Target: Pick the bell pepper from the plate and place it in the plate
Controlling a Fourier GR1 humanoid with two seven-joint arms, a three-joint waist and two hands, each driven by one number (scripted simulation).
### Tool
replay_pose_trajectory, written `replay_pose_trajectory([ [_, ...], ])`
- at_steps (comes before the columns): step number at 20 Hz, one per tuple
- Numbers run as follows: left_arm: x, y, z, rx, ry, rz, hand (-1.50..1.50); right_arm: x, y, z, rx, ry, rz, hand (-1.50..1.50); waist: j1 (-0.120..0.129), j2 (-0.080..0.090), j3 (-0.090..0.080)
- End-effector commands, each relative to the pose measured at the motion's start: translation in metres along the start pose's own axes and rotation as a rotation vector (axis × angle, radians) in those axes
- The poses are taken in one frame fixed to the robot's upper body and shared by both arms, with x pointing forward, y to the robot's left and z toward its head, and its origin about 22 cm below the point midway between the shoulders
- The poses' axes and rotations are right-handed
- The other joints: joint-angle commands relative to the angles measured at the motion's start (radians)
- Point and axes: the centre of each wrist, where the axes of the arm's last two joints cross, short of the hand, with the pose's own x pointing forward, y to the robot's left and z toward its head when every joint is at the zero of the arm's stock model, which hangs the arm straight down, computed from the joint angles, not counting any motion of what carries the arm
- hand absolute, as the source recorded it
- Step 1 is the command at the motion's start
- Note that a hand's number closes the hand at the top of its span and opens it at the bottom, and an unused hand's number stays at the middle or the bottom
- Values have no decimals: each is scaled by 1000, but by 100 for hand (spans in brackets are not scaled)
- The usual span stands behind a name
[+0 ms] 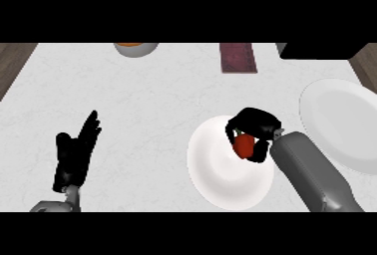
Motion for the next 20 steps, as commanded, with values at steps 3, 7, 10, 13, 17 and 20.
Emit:
replay_pose_trajectory([
  [3, 6, -3, 0, -7, -1, -5, 0, -15, -16, 35, -184, 64, 19, 150, -14, -3, 0],
  [7, -1, 11, -2, 51, 6, 5, 0, -41, 29, 93, -302, 199, -40, 150, -38, -7, 0],
  [10, 3, 15, -4, 28, 14, 11, 0, -40, 29, 128, -431, 247, -40, 150, -47, -9, -1],
  [13, -14, -3, 5, 33, 34, 5, 0, -35, -2, 169, -524, 218, 10, 150, -46, -9, -1],
  [17, -12, 10, 1, 32, 40, 23, 0, -18, -16, 193, -752, 221, -49, 150, -52, -11, -2],
  [20, 0, 13, 6, 36, 13, 22, 0, -16, -26, 217, -911, 292, -43, 150, -36, -10, -1],
])
